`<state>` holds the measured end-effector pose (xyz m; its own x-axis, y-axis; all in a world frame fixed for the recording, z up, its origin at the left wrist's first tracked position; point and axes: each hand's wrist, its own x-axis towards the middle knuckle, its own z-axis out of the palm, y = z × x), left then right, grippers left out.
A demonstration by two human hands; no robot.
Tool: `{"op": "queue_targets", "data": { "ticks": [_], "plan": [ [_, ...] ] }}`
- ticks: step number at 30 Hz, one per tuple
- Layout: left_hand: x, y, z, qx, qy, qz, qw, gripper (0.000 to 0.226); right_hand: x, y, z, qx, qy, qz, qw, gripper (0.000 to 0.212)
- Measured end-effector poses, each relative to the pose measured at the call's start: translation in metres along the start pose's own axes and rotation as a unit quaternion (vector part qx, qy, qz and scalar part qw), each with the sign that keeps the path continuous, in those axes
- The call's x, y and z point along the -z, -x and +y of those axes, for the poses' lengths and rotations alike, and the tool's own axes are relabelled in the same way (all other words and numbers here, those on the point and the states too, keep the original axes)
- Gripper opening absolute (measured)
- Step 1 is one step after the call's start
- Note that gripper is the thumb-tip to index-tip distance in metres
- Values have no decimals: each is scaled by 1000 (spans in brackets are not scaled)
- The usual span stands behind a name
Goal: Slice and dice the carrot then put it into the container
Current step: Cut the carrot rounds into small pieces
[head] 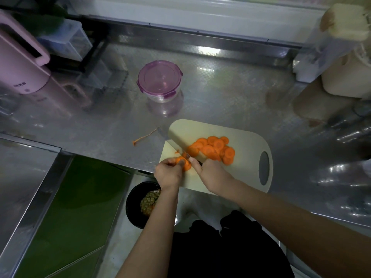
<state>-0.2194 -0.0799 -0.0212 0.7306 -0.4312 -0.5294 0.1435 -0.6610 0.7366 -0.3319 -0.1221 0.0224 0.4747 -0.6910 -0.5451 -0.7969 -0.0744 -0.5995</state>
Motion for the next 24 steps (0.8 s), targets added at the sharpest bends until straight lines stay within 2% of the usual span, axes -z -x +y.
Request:
{"op": "queue_targets", "data": {
  "ticks": [2,4,6,8,13,16,19,22,24],
  "plan": [
    [-1,-1,-2,-1,0,-4,1000,9,-3,0,-3,-29,-11,-15,999,50],
    [-1,-2,-3,1,0,-7,1000,9,-8,-3,-5,-63,-60,16,996,47],
    [0,0,-2,3,0,-2,1000,11,-9,-6,-4,-39,-32,4,999,52],
    [-1,1,0,5,2,2,1000,8,-4,-10,-1,-21,-47,1,999,42],
    [1,4,2,11,-3,9,1000,5,2,-16,5,-16,-52,21,998,57],
    [1,4,3,11,-7,12,1000,14,-2,-11,9,6,-67,41,997,67],
    [0,5,4,15,11,3,1000,7,-3,-1,8,27,-81,51,995,58],
    [0,4,1,18,30,-5,999,18,-2,2,10,31,-104,60,992,64],
    [-1,3,0,19,34,-9,999,17,-1,6,12,23,-106,59,992,68]
  ]
}}
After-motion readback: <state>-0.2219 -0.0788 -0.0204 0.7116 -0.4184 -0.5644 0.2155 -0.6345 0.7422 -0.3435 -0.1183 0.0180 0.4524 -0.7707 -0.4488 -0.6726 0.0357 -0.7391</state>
